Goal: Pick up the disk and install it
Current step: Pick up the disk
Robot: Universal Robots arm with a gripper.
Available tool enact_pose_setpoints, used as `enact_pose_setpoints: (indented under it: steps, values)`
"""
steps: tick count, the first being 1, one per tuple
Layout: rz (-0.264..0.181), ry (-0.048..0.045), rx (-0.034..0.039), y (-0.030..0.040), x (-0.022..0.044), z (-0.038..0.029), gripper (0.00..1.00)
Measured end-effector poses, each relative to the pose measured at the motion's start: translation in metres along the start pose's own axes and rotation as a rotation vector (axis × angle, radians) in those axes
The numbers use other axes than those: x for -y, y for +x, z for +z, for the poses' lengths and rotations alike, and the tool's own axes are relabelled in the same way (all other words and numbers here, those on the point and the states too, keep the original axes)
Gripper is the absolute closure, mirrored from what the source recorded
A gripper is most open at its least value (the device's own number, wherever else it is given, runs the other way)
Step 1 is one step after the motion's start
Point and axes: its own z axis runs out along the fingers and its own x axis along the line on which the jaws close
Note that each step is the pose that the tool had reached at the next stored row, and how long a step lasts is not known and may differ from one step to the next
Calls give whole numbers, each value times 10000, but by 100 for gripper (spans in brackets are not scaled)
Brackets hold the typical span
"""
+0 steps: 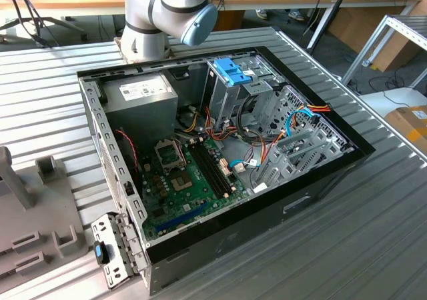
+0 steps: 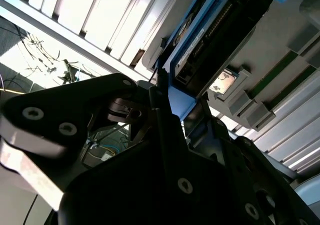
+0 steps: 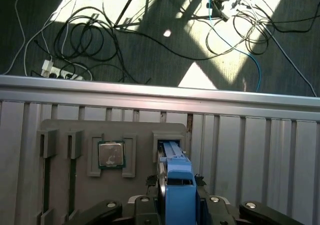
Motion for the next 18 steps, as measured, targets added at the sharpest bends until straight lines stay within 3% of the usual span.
enact_pose_setpoints:
  steps: [3,18]
  values:
    - [388,12,13,0,0,0,63]
    - [390,13,14,0,0,0,63]
